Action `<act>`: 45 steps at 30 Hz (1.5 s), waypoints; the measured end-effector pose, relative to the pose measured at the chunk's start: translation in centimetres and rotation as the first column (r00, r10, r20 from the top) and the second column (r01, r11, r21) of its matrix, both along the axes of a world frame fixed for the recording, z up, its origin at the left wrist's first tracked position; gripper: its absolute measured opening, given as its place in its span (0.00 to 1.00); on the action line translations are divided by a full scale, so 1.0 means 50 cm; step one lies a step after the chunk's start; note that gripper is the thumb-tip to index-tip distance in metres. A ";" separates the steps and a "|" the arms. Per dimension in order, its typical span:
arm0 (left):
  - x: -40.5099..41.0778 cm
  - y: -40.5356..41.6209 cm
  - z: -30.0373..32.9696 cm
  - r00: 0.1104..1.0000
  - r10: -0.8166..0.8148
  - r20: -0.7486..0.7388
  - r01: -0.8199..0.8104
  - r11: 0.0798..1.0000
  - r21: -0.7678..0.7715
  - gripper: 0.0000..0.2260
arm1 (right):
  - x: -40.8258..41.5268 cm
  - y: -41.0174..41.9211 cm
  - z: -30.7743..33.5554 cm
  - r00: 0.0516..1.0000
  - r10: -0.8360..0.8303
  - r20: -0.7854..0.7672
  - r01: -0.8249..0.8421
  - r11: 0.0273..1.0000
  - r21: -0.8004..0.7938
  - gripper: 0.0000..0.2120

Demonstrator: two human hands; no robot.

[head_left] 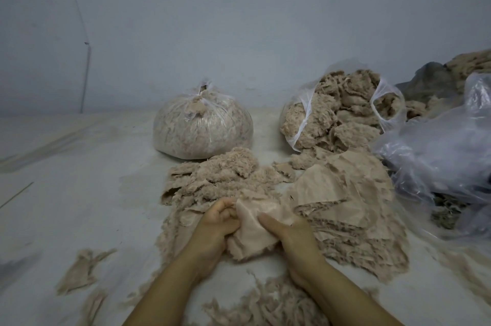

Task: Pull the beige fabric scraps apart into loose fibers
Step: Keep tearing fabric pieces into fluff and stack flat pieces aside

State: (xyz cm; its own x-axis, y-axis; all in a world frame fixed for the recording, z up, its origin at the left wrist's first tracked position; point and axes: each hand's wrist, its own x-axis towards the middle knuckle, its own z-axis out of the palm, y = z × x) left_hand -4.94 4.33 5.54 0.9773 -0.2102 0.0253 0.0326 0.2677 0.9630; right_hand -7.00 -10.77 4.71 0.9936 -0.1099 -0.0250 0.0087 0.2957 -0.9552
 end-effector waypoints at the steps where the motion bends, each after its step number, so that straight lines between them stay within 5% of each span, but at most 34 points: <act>1: -0.001 -0.001 0.001 1.000 0.022 0.007 -0.022 1.000 0.022 0.12 | 0.000 0.001 0.001 1.000 0.013 -0.023 -0.012 1.000 0.007 0.08; 6: 0.000 0.001 -0.002 0.989 0.116 0.092 -0.135 0.961 0.241 0.11 | 0.002 -0.007 0.001 0.996 0.060 -0.067 -0.056 0.996 0.063 0.06; 13: -0.001 0.006 -0.009 0.981 -0.069 0.182 0.010 0.952 0.307 0.12 | 0.007 -0.011 -0.004 0.998 0.015 -0.064 -0.019 0.999 -0.047 0.07; 18: 0.020 0.021 -0.012 0.944 0.224 0.241 -0.277 0.937 0.214 0.07 | 0.009 -0.014 -0.003 0.993 -0.107 0.047 0.109 0.993 -0.052 0.05; 23: 0.022 0.023 -0.016 0.915 0.302 0.267 -0.366 0.901 0.233 0.03 | 0.003 -0.009 0.002 0.990 -0.091 0.107 0.100 0.991 -0.090 0.14; 29: 0.004 0.016 0.000 0.865 0.079 0.495 -0.291 0.883 0.368 0.09 | -0.005 -0.004 -0.004 0.994 0.100 0.050 -0.095 0.992 -0.087 0.14; 32: 0.000 0.003 -0.002 0.878 -0.049 0.476 -0.188 0.880 0.436 0.14 | -0.013 0.003 -0.005 0.969 0.240 0.065 -0.235 0.969 -0.071 0.12; 38: 0.001 0.004 -0.004 0.919 0.003 0.394 -0.136 0.942 0.308 0.13 | -0.021 0.008 -0.004 0.932 0.358 0.051 -0.347 0.925 -0.155 0.11; 45: 0.031 0.031 0.002 0.898 0.397 0.188 -0.406 0.914 0.011 0.10 | -0.020 0.006 -0.004 0.938 0.344 0.050 -0.332 0.930 -0.160 0.12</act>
State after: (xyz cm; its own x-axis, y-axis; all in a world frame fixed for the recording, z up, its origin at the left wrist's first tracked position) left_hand -3.40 5.89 5.63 0.9592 0.1933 0.2064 -0.2405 0.1741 0.9549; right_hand -7.98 -10.45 4.50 0.9708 0.2361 0.0427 0.0068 0.1504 -0.9886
